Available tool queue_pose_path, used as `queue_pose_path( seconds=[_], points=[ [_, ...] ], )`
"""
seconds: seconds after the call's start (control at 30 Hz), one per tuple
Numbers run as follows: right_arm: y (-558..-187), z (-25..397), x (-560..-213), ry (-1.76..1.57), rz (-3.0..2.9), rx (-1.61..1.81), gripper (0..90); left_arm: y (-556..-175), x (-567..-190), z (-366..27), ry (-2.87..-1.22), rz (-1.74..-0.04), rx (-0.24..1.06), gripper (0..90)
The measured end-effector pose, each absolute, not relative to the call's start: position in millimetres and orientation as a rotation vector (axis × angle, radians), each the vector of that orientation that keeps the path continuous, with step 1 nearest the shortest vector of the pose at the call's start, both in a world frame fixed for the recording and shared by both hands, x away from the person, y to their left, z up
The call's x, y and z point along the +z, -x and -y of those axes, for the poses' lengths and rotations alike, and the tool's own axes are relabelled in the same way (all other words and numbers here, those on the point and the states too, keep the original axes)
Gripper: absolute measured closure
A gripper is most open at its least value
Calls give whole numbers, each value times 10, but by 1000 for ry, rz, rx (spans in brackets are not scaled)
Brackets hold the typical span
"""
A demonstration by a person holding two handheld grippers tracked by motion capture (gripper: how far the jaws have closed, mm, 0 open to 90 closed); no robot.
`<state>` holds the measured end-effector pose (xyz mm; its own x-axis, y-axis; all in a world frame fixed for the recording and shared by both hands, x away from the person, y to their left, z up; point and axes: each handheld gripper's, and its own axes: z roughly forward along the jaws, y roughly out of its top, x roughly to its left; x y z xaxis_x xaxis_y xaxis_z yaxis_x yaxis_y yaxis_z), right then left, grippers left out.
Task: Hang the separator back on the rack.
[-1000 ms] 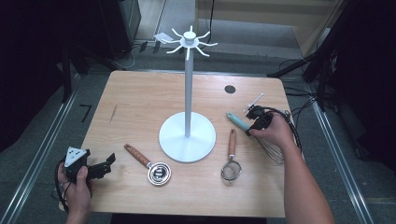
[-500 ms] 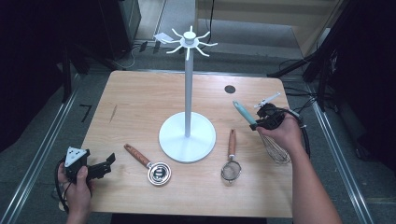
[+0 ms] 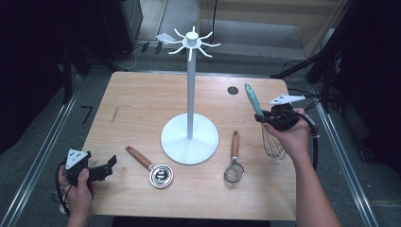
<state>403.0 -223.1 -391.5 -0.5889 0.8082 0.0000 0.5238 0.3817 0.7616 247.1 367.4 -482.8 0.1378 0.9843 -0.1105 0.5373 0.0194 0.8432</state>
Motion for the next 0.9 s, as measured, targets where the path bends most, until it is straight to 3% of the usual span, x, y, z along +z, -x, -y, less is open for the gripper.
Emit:
queue_pose_path(
  seconds=[0.9],
  points=[
    [-3511,1961,-3338,-1035,-1962,1476,713,-2469,-4829,-3672,-1622,-1502,716,0]
  ],
)
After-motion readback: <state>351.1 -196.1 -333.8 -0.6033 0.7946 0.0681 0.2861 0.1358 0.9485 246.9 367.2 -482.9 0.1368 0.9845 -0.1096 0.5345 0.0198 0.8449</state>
